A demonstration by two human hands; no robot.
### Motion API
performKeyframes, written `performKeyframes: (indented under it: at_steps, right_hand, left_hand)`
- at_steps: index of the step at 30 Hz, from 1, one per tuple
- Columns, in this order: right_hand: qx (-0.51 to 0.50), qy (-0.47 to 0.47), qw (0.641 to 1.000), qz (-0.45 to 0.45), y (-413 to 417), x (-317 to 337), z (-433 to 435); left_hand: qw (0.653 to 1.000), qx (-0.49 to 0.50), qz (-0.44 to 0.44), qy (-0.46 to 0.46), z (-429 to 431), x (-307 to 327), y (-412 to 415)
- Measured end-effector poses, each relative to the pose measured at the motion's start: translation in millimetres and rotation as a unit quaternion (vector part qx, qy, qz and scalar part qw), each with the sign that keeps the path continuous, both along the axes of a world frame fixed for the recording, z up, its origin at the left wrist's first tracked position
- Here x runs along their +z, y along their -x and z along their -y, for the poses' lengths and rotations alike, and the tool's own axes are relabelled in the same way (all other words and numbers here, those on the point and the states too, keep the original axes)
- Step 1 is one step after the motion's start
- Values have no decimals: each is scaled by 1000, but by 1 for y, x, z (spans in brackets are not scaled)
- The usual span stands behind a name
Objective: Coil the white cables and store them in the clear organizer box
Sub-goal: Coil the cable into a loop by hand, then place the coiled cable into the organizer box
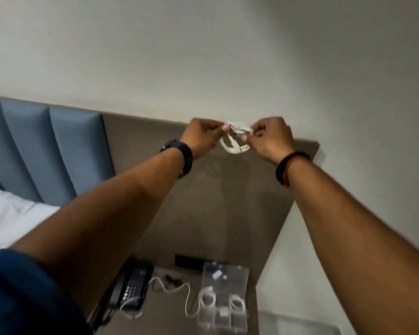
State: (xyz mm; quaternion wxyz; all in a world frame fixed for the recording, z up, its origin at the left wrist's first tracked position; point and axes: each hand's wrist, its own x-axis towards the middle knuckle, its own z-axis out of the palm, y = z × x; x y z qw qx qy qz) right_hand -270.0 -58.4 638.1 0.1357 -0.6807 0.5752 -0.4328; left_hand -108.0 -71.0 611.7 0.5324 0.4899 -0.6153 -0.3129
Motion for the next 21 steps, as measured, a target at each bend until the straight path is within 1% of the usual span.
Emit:
performKeyframes:
  at_steps: [3,6,9,13,15,18,21]
  right_hand:
    - [58,-110,992,15,7,-40,9]
    - [73,-180,981,27,13,-100,15]
    - [77,-261,961,42,16,-178,20]
    - [59,-349,934,53,15,-290,24]
    - [45,-384,919,78,12,-355,30]
    - [23,-420,899,121,10,-454,36]
    - [-5,-445,883,151,12,-548,40]
  left_hand:
    - [999,8,44,-27,0,-45,-2]
    - [995,1,75,-72,0,-104,0]
    - [984,-20,91,-154,4,-179,0]
    - [965,-17,136,-224,7,-291,-4]
    - [955,-11,122,-270,13,-357,-4]
    - [936,-1,60,-348,20,-455,-2]
    - [916,-16,45,-399,25,-547,3]
